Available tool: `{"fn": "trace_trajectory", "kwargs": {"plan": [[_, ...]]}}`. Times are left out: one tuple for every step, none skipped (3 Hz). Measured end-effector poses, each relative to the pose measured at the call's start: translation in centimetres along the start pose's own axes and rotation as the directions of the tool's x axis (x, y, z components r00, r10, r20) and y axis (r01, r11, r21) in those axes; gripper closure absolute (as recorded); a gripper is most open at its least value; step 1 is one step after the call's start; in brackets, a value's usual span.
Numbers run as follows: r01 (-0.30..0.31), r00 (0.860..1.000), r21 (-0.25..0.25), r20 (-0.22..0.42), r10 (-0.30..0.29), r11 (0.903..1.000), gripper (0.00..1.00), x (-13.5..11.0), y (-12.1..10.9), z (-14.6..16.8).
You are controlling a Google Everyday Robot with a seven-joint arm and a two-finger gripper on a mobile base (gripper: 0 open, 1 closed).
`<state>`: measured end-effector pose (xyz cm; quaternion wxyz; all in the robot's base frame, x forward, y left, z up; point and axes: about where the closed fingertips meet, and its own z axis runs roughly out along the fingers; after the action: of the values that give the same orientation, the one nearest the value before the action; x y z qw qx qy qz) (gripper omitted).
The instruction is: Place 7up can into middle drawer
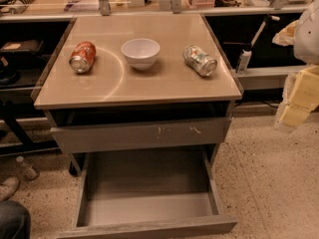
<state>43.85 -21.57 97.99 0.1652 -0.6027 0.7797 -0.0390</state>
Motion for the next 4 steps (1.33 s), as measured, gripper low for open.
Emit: {"fn": "trace_trajectory", "kwargs": {"plan": [[0.0, 1.0, 0.0, 0.0, 0.0, 1.0, 0.0, 0.0, 0.0, 0.0], [-0.001, 1.0, 0.014, -0.013, 0.001, 0.9999, 0.0, -0.4, -0.3, 0.0], [0.007, 0.996, 0.0, -0.088, -0.007, 1.0, 0.0, -2.2, -1.7, 2.0], [0.015, 0.986, 0.024, -0.167, -0.011, 0.9996, 0.0, -4.3, -4.7, 3.3]]}}
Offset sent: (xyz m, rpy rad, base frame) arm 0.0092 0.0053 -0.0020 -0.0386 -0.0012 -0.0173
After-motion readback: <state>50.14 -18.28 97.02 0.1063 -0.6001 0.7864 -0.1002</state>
